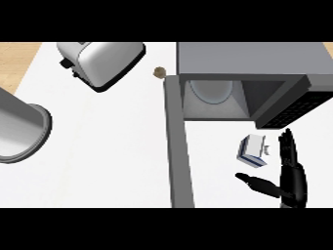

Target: Pick up the milk, place it into the microwave and close the microwave

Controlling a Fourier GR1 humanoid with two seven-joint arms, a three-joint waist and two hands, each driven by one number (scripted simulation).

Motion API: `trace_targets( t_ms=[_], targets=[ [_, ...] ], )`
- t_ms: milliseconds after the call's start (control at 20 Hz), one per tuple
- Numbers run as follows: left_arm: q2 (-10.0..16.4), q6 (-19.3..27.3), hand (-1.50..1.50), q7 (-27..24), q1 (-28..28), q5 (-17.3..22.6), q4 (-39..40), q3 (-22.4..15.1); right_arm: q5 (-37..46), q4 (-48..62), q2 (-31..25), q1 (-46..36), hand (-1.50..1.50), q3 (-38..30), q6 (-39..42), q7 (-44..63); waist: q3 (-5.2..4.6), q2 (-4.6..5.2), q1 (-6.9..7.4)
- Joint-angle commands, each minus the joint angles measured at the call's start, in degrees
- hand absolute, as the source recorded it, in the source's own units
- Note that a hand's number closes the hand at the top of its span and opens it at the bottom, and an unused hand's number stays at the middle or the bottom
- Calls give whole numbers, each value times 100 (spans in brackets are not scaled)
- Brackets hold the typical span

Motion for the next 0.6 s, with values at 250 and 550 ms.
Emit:
trace_targets(
  t_ms=[250, 550],
  targets=[
    [-70, -70, -150, 185, -5, 119, -255, 124, -41, 1916, -351, -863, -150, -553, -10, -994, 2, 6, 23],
    [-216, -416, -150, -306, 377, 1, -23, 18, -108, 3375, -307, -1523, -150, -779, 100, -1925, 4, 11, 63]
  ],
)
